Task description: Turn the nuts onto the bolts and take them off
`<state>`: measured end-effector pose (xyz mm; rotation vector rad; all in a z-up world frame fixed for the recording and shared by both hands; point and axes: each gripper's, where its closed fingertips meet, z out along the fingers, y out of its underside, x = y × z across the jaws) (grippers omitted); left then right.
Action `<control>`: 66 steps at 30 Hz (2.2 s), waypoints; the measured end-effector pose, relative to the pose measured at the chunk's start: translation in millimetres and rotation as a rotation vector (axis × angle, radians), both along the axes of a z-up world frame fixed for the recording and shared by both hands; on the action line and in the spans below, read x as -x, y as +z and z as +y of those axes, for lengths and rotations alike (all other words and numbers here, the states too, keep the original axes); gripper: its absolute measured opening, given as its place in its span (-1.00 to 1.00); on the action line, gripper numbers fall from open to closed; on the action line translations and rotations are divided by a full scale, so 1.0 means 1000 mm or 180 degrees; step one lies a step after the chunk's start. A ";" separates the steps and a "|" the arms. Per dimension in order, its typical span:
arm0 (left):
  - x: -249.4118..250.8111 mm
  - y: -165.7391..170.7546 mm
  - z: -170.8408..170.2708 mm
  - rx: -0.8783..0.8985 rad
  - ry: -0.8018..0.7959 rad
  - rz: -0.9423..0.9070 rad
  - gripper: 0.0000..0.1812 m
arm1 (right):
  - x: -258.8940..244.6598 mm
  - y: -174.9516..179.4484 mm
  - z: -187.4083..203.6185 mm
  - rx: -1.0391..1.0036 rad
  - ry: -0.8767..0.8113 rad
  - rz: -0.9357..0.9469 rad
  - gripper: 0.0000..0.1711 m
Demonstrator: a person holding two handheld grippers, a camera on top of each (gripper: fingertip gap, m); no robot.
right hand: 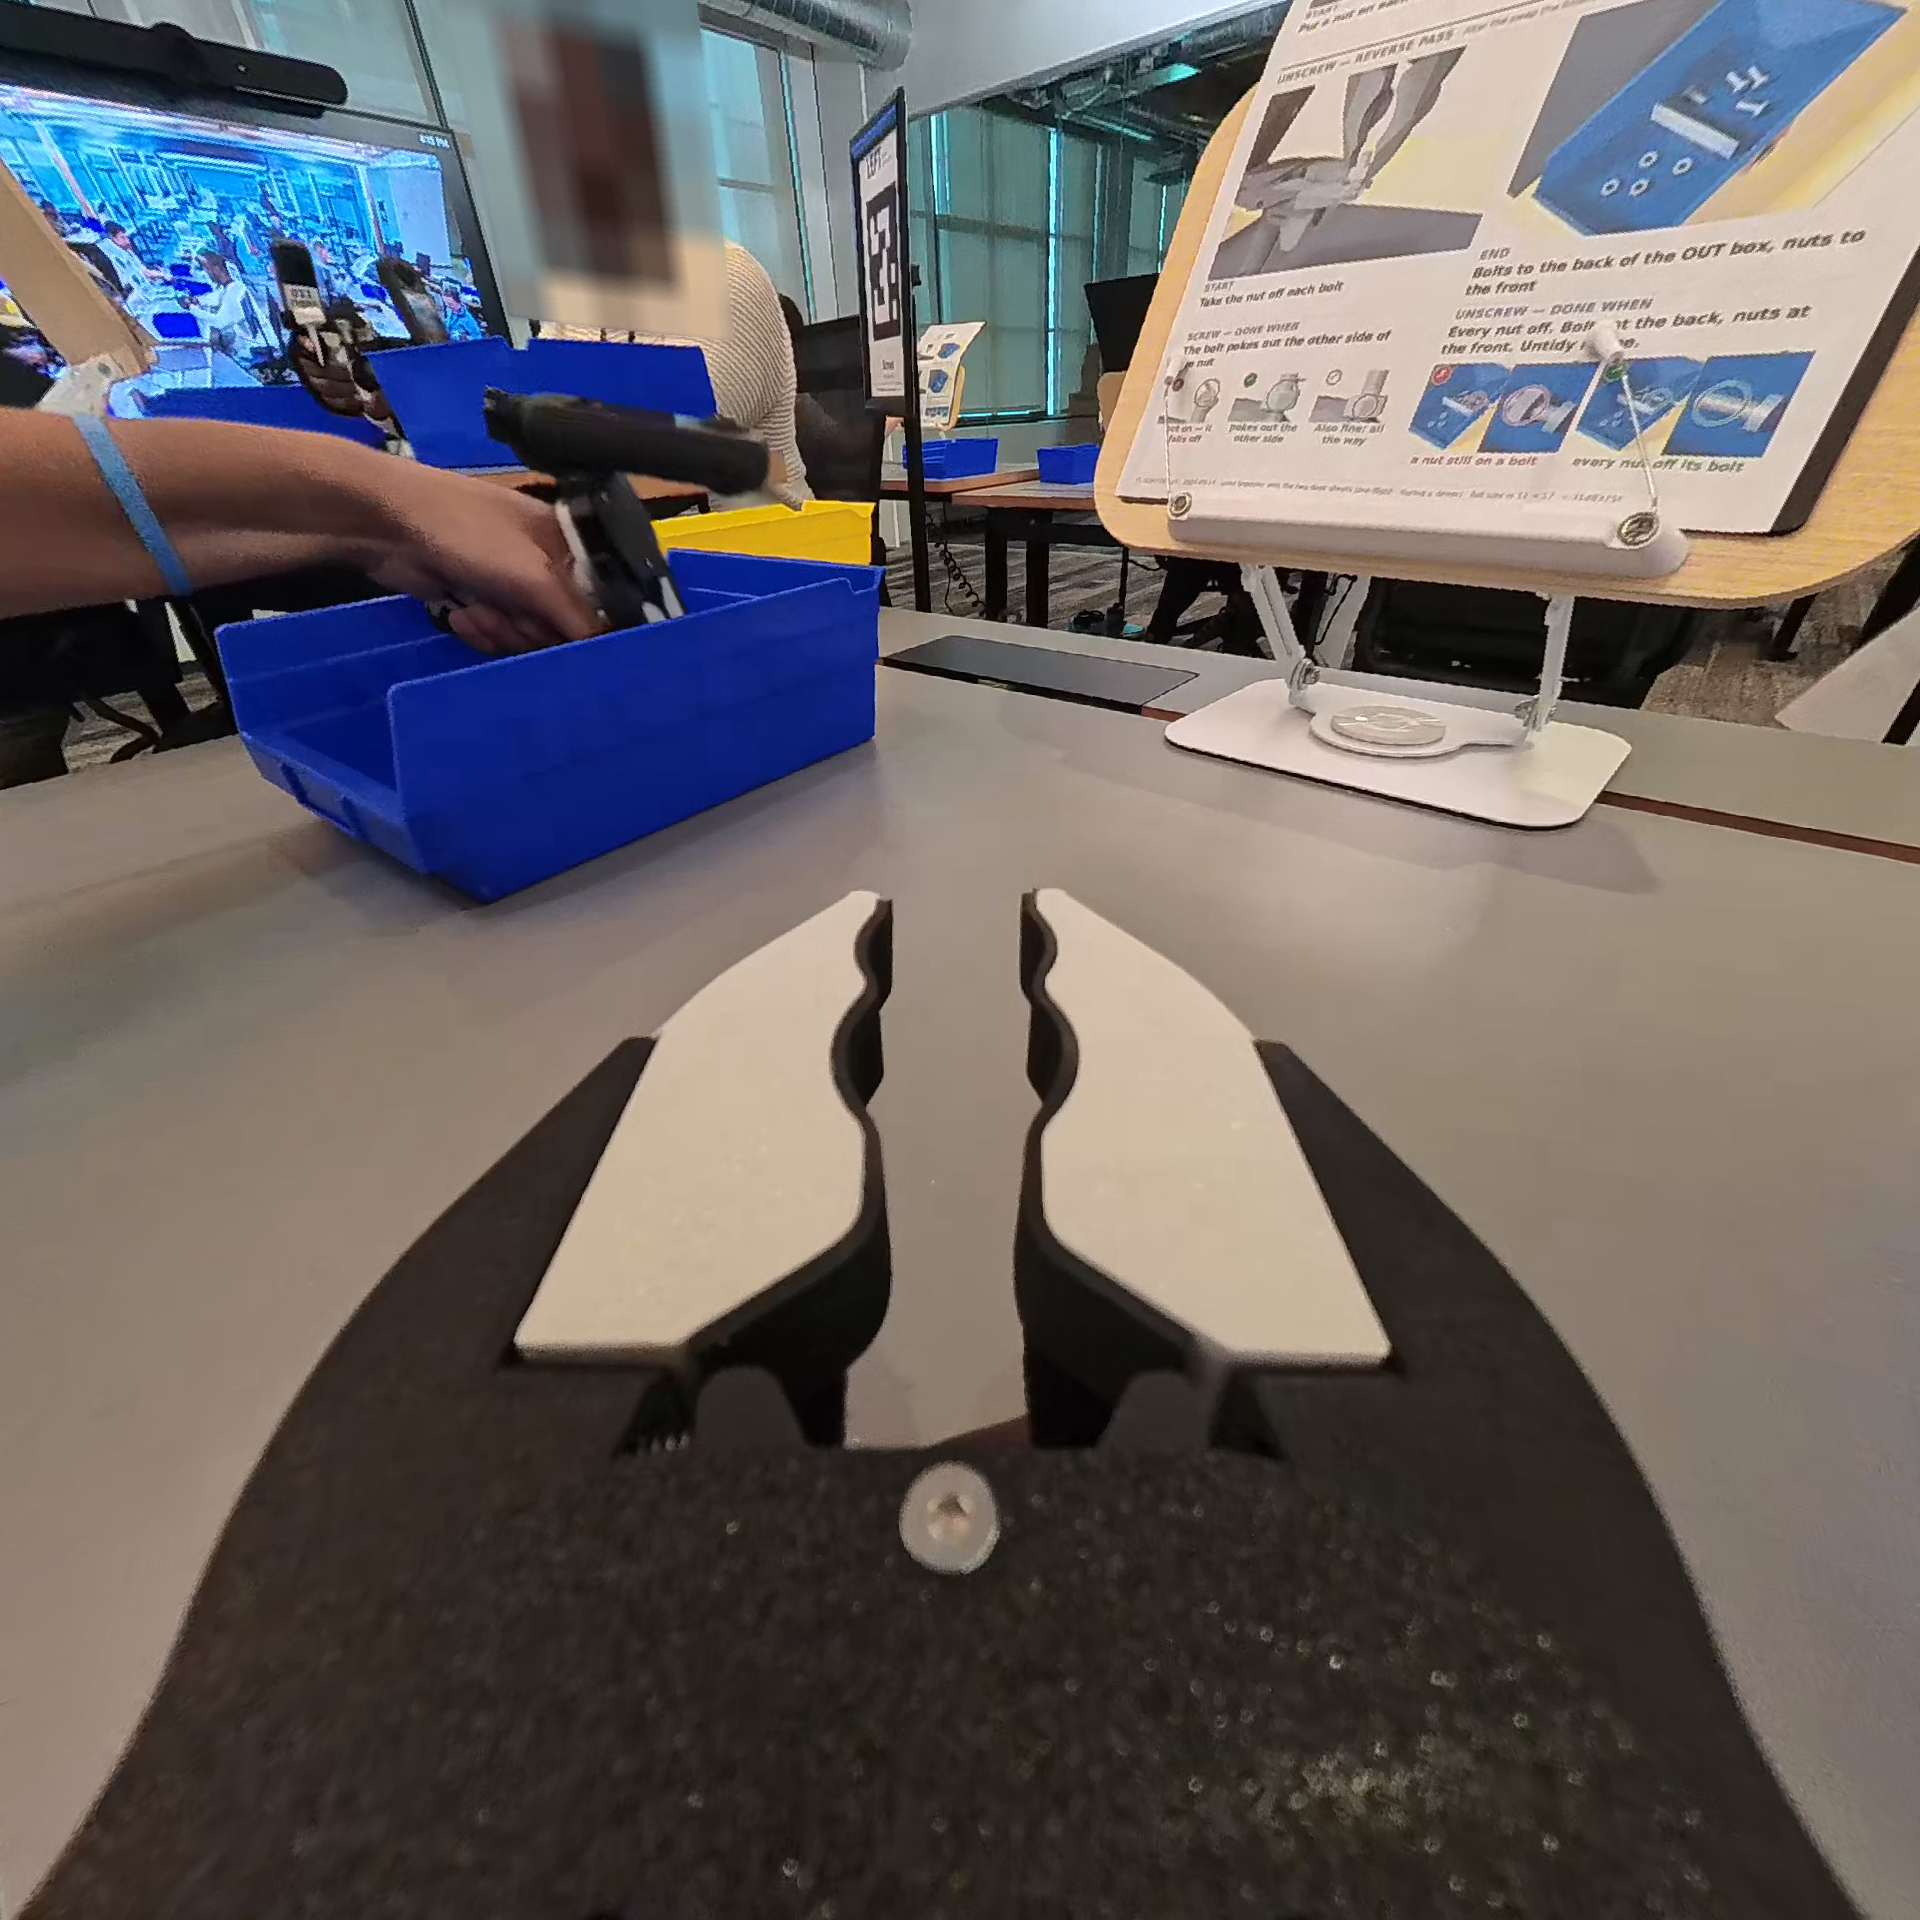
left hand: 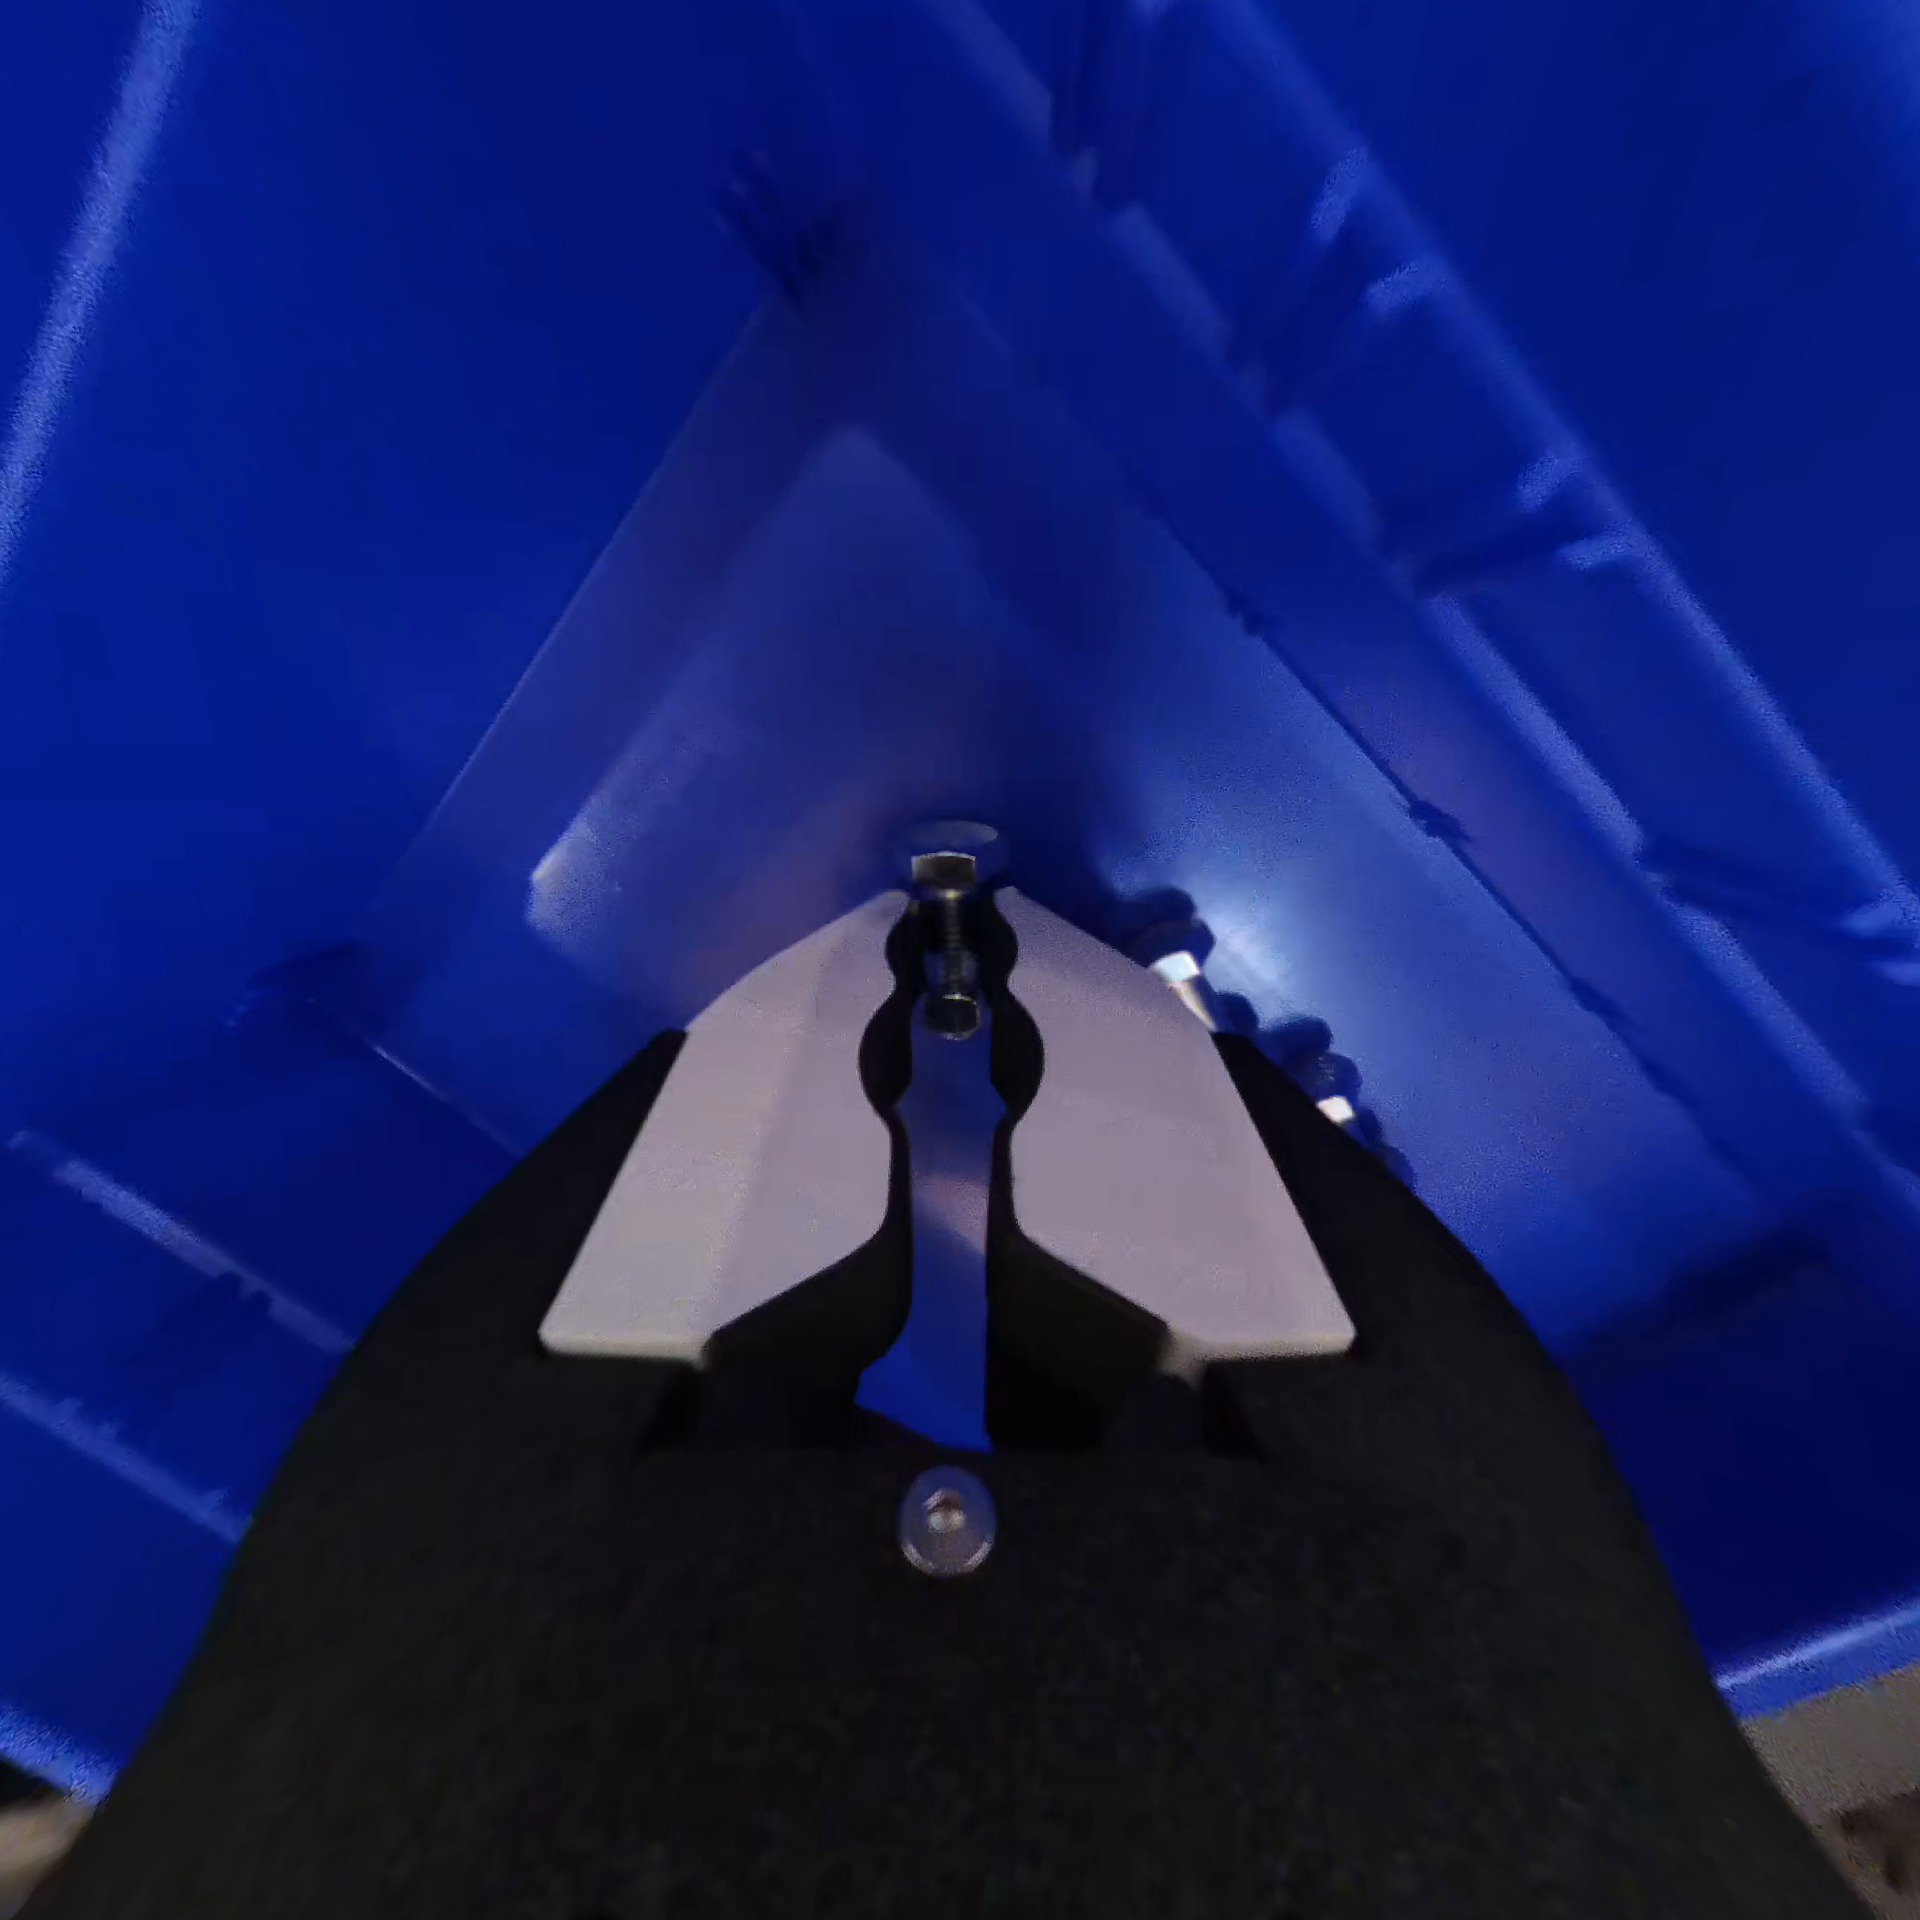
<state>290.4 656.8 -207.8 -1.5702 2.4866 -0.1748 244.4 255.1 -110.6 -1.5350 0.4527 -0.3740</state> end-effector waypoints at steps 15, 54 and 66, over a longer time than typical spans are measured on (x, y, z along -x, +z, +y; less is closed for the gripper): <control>0.089 0.222 -0.223 0.2729 -0.0788 -0.3156 -0.90 | 0.013 0.003 0.009 0.0047 0.0190 -0.0171 -0.73; 0.082 0.162 -0.358 0.4777 -0.1323 -0.2103 -0.90 | 0.044 0.031 0.050 -0.0218 0.1657 0.0900 -0.61; 0.090 0.151 -0.377 0.4807 -0.1437 -0.1870 -0.90 | 0.053 0.036 0.050 -0.0329 0.1811 0.0889 -0.77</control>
